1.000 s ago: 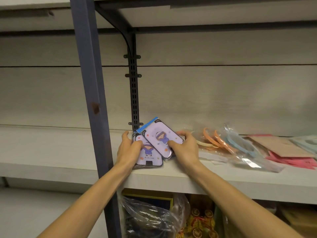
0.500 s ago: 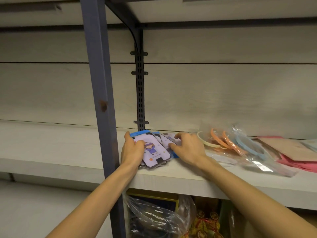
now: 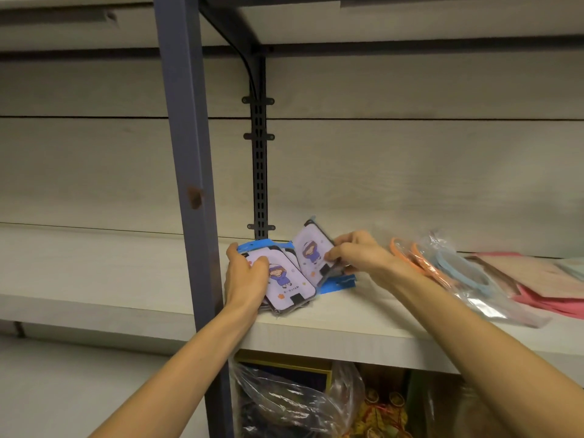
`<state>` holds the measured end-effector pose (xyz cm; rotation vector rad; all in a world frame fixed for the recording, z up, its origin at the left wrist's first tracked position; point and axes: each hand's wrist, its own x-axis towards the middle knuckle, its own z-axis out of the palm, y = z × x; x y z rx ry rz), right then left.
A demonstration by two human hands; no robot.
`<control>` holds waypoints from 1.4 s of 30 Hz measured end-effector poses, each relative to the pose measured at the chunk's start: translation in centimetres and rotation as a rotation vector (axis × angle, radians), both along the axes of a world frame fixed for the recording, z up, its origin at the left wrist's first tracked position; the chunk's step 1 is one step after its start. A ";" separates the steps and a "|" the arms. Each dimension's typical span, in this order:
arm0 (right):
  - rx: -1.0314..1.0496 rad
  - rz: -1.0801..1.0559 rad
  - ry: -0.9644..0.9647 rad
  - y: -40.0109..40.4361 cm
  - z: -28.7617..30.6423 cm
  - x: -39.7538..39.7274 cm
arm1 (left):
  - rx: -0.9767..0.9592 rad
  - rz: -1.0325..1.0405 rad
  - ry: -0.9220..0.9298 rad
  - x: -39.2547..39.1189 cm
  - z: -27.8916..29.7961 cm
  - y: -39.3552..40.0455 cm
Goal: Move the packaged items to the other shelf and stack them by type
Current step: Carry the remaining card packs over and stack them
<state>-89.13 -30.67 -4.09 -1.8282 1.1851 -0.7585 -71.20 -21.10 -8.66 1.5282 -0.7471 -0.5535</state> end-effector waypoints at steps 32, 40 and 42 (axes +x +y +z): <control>-0.496 -0.021 0.556 1.7 -0.7 0.1 | 0.068 -0.132 0.002 -0.6 0.3 0.1; -0.259 0.073 0.847 0.1 0.5 2.2 | 0.045 -0.076 0.013 -0.4 0.1 -0.2; -0.202 0.058 0.820 -0.3 0.9 2.2 | 0.049 -0.042 0.014 -0.2 0.0 -0.3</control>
